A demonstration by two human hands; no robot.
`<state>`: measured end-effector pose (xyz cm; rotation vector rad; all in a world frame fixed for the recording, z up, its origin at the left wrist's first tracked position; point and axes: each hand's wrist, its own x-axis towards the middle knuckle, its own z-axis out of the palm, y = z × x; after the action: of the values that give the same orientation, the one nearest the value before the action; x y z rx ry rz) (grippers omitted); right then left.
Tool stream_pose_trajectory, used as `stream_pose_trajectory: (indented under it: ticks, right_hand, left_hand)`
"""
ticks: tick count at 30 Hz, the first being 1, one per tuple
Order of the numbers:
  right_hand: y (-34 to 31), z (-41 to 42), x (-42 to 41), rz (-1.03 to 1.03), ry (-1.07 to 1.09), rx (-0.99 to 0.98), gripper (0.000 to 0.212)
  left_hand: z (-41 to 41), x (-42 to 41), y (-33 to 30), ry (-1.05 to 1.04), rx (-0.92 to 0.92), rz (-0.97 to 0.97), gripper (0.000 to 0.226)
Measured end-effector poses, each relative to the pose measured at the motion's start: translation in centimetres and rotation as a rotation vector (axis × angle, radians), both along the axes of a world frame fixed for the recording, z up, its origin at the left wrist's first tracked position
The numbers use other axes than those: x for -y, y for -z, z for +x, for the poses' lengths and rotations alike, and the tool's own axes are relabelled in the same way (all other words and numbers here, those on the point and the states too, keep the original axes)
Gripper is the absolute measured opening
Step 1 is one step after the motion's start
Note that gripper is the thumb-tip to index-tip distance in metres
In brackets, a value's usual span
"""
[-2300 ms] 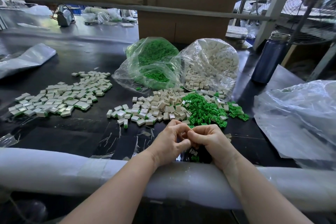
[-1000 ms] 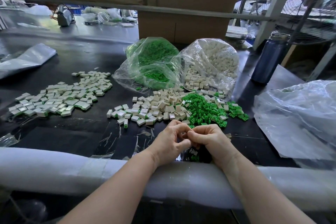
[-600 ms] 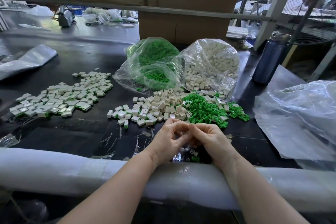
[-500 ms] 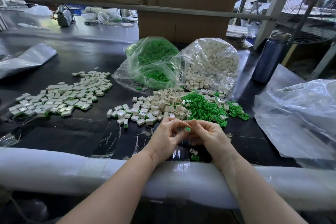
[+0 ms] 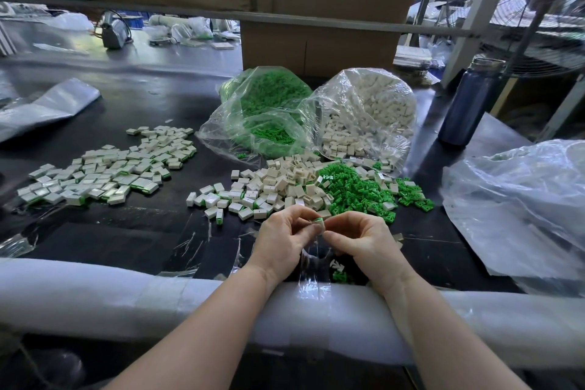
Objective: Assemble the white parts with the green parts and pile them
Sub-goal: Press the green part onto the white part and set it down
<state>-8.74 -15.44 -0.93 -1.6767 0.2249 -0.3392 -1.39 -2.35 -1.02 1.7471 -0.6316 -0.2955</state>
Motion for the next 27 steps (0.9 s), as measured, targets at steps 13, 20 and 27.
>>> stream_pose_trajectory:
  ticks: [13,20,27]
  right_hand:
    - [0.07,0.13,0.13,0.062,0.014,-0.018,0.014]
    - [-0.02,0.02,0.12,0.094,0.007,-0.032,0.024]
    - [0.02,0.1,0.14,0.096,0.013,-0.043,0.027]
  left_hand:
    - [-0.34,0.01,-0.23,0.013,0.051,-0.063,0.019]
    - [-0.48,-0.01,-0.34,0.006,0.102,-0.042,0.014]
    - [-0.35,0.05,-0.33,0.045,0.081,-0.007,0.021]
